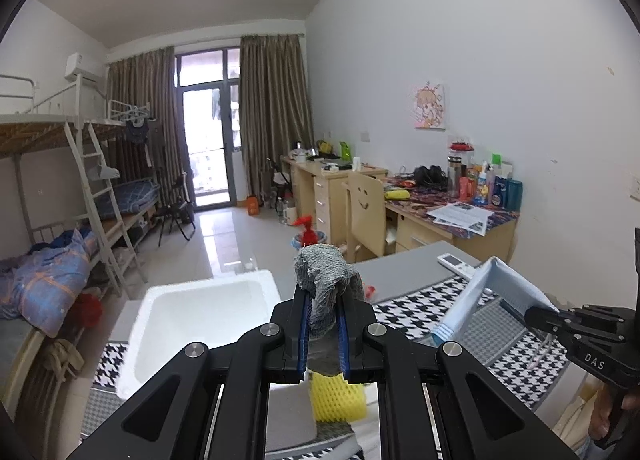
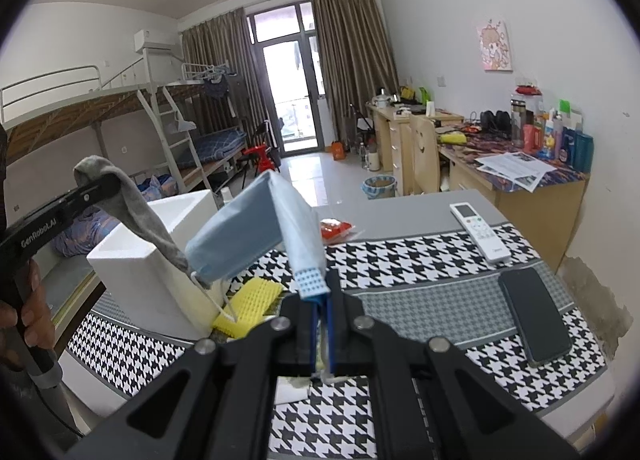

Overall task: Organize soft objects
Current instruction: 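Carry the sock over the foam box with the left tool while the right tool carries the mask, then open the left tool to drop the grey sock into the foam box, then move the blue mask over the foam box and open the right tool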

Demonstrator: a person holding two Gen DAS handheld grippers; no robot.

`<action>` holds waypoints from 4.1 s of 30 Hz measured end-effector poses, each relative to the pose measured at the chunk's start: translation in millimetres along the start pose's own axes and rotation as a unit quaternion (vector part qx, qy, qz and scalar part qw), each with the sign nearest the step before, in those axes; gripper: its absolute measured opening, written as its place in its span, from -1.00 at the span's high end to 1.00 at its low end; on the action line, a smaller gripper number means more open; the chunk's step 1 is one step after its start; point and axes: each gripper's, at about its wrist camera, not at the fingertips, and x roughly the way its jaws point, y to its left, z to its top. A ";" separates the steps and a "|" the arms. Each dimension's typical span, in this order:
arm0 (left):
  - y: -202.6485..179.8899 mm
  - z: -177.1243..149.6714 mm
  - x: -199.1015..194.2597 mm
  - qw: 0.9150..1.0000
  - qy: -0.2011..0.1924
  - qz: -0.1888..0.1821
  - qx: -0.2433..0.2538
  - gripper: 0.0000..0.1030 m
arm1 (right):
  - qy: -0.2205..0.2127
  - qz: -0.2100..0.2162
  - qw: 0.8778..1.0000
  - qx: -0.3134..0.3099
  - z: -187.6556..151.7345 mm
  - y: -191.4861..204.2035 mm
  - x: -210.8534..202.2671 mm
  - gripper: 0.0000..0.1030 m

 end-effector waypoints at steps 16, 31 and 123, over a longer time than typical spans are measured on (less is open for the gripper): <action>43.4 33.4 -9.3 0.997 -0.028 0.070 -0.026 0.76 | -0.012 0.028 1.000 -0.007 14.3 14.1 7.9 0.89; 72.3 22.1 19.7 0.993 0.037 0.109 -0.039 0.76 | -0.012 0.051 0.998 -0.018 18.6 25.1 16.5 0.89; 169.8 -81.4 -43.9 0.970 0.070 0.214 -0.092 -0.98 | 0.036 0.153 0.980 -0.123 70.6 171.1 96.3 0.89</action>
